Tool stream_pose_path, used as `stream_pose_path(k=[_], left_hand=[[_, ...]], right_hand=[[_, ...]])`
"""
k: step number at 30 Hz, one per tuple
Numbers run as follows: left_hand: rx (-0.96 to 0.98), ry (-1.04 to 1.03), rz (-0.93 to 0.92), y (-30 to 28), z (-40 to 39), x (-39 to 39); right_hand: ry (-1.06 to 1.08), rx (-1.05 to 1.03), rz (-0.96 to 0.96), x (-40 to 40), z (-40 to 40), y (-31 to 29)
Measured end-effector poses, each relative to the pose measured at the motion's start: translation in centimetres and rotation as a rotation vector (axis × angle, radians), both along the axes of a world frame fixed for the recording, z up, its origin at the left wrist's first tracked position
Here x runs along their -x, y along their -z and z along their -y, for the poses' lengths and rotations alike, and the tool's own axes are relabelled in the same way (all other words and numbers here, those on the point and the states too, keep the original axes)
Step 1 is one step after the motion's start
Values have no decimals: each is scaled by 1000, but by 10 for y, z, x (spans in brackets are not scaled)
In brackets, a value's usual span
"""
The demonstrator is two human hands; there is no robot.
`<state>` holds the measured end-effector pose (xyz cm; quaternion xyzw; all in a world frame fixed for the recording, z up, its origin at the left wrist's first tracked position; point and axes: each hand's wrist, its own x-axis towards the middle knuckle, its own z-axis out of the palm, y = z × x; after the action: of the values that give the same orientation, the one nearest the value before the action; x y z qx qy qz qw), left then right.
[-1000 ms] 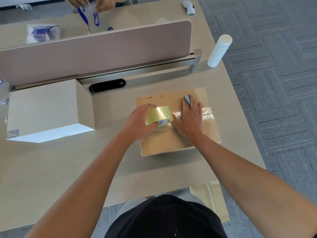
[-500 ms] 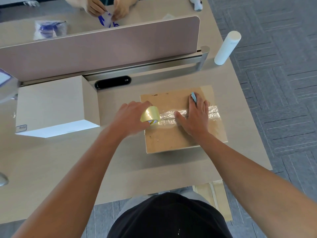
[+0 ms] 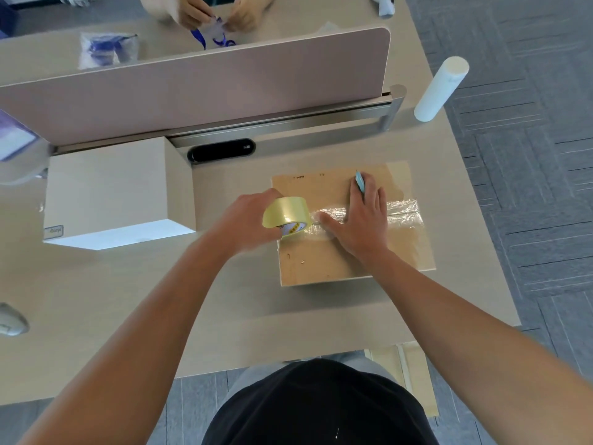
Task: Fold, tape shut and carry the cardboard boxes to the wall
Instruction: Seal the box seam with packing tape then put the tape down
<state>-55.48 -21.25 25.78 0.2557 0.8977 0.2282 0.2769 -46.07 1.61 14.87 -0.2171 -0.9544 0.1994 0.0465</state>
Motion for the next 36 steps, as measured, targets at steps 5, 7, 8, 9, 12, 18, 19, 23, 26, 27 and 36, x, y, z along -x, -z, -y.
stream_pose_path(k=[5, 7, 8, 9, 12, 18, 19, 23, 26, 27, 36], left_hand=[[136, 99, -226, -9, 21, 5], [196, 101, -265, -8, 39, 6], [213, 79, -244, -6, 47, 6], [214, 58, -216, -4, 52, 5], [192, 65, -193, 5, 56, 6], [147, 82, -197, 23, 65, 17], [135, 87, -192, 26, 66, 19], [114, 90, -160, 38, 72, 25], [93, 82, -121, 47, 77, 26], [83, 82, -109, 49, 78, 25], [82, 62, -56, 59, 78, 26]], right_hand=[[-19, 5, 13, -1, -2, -3], [-23, 17, 18, -2, -2, -5], [-24, 16, 20, -2, -1, -5], [-23, 16, 23, -3, -1, -6], [-16, 29, 31, -3, -1, -9], [-4, 46, 86, -2, 0, -10], [-1, 44, 96, -1, -1, -9], [11, 38, 134, 0, -1, -6], [8, 11, 120, 0, 0, -6], [11, -5, 121, -1, 1, -5], [142, -105, 102, -15, 41, 4]])
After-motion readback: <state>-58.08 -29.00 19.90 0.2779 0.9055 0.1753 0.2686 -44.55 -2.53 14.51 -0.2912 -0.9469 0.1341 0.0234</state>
